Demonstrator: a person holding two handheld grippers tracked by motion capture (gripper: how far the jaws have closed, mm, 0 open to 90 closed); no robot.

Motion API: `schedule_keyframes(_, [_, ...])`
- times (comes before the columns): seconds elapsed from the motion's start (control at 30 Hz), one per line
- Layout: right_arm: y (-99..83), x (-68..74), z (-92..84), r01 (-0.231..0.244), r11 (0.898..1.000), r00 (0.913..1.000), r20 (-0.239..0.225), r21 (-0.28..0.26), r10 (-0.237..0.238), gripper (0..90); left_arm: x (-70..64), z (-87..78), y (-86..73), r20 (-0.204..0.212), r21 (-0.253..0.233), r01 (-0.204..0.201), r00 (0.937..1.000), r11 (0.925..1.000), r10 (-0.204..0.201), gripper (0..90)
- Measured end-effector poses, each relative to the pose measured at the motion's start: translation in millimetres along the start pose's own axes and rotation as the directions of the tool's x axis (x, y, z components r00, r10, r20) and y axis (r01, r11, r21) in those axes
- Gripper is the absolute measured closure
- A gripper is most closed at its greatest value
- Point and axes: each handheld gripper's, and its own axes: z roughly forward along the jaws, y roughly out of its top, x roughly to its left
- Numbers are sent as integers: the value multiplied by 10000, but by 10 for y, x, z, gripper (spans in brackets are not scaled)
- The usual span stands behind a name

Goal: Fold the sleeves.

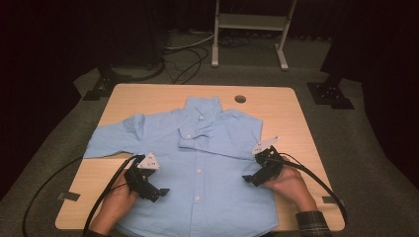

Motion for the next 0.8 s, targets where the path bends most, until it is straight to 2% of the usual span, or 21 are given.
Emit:
schedule_keyframes(0.37, [-135, -177, -107, -299, 9994, 9993, 241, 147, 295, 0, -49, 158, 180, 205, -116, -245, 9995, 9996, 247, 0])
schedule_keyframes(0.8, [-331, -402, -249, -926, 9955, 9936, 671, 193, 911, 0, -146, 362, 417, 371, -242, -455, 9982, 9987, 464, 0])
